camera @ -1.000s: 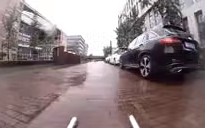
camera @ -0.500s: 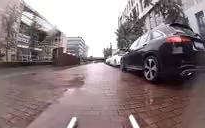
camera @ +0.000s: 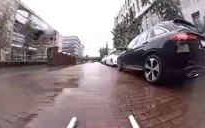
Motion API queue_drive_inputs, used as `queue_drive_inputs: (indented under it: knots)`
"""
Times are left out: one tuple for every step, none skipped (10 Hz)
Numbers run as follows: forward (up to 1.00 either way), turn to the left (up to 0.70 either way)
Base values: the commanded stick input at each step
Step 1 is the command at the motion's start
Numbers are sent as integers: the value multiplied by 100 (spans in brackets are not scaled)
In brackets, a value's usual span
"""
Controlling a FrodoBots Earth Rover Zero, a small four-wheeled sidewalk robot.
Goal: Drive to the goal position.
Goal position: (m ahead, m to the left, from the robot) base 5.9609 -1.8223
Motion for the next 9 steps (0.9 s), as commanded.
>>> queue_drive_inputs:
  knots:
    - [70, 0]
    - [70, 0]
    - [70, 0]
    - [70, 0]
    - [70, 0]
    - [70, 0]
    - [70, 0]
    - [70, 0]
    - [70, 0]
